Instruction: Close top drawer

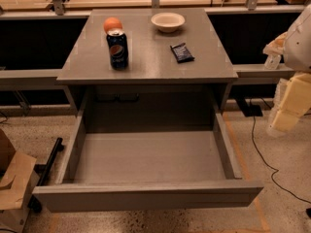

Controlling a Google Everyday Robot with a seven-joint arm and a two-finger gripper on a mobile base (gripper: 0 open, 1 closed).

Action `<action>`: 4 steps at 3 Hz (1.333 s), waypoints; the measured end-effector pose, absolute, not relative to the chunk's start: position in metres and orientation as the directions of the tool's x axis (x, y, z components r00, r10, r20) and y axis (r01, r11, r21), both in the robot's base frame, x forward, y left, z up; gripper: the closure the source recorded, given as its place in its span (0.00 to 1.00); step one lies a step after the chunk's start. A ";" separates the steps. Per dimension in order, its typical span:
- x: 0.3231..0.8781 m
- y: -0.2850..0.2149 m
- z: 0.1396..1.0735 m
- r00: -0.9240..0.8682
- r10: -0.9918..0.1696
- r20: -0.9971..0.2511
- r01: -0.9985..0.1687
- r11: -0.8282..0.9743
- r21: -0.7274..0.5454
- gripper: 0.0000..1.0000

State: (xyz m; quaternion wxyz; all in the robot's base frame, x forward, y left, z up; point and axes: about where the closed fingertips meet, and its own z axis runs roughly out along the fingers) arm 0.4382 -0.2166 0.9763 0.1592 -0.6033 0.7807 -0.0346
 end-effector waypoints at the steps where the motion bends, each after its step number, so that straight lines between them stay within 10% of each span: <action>1: 0.438 -0.217 0.976 -0.221 -0.953 -0.207 -0.931 0.270 -0.246 0.00; 4: 0.407 -0.221 0.840 -0.220 -0.942 -0.255 -0.974 0.226 0.006 0.72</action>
Offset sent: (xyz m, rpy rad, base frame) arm -0.0102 0.0019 -0.0630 0.0565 0.1081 0.0649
